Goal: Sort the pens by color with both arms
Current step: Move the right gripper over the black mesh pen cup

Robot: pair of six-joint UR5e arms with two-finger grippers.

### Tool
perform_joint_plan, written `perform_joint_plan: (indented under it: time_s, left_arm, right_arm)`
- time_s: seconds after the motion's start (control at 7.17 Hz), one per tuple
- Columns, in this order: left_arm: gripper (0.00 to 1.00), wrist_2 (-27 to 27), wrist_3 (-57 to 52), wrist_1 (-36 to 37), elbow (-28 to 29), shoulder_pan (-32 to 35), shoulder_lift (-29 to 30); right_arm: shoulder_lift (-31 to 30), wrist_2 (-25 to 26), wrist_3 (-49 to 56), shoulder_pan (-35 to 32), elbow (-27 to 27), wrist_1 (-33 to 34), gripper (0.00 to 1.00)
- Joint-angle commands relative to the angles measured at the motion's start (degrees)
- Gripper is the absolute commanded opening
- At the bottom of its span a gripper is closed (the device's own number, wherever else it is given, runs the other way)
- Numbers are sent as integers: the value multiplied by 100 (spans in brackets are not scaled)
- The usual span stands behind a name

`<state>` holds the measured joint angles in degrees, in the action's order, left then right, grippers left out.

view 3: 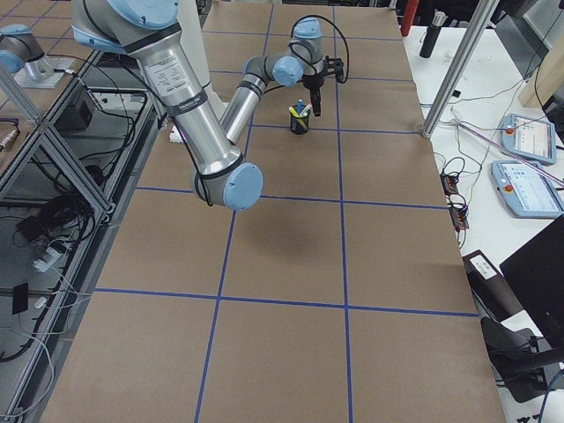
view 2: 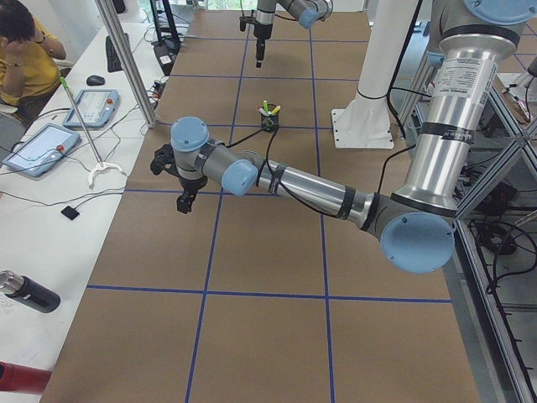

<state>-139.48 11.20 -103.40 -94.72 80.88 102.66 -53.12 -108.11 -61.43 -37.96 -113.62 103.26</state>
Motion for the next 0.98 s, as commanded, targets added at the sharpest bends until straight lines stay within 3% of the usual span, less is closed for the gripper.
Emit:
perform_joint_plan:
  time_s: [0.0,0.42,0.7,0.84]
  left_arm:
    - [100,0,-4,-5,6,-11,-9]
    - [100,0,-13,-136,41,-11,-79]
    - [100,0,-13,-137,67,-11,-79]
    - [100,0,-21,-145,102,-11,-79]
  right_arm:
    - [983,746,-639,691,416,1158,97]
    - [2424,870,-1038,895,2162,1538,95]
    - [3453,923,-1134,1026,3882,1539,95]
    - [3422,976,-1143,1166,3969,1565,92]
